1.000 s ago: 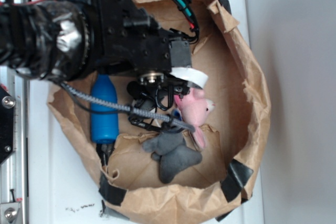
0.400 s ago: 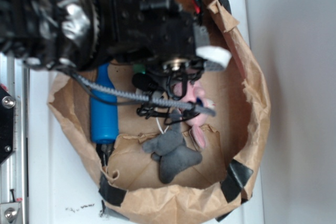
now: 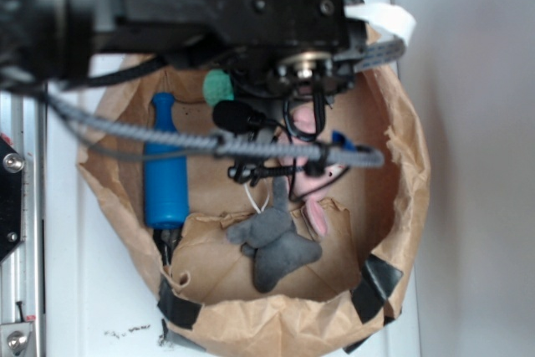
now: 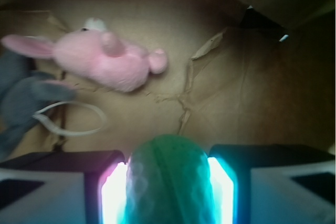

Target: Grab the green ball.

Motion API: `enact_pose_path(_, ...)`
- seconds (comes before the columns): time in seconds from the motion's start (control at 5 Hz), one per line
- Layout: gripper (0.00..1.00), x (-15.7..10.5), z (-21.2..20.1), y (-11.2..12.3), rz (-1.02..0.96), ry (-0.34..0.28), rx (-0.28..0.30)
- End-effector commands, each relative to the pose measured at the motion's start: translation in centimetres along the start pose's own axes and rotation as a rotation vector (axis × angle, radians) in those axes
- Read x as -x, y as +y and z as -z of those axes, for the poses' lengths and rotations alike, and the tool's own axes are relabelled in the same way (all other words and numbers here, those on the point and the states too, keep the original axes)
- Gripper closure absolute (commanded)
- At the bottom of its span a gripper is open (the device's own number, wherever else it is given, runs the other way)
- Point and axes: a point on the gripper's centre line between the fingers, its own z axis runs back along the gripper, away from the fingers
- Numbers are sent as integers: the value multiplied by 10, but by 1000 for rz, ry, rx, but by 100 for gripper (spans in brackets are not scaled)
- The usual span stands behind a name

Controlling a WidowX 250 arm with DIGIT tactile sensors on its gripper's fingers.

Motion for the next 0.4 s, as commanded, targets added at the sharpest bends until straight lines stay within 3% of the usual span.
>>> enact_pose_path(0.0, 100, -8, -60, -11, -116, -122, -46)
enact_pose_path(0.2, 100, -11, -68, -7, -126, -149, -31)
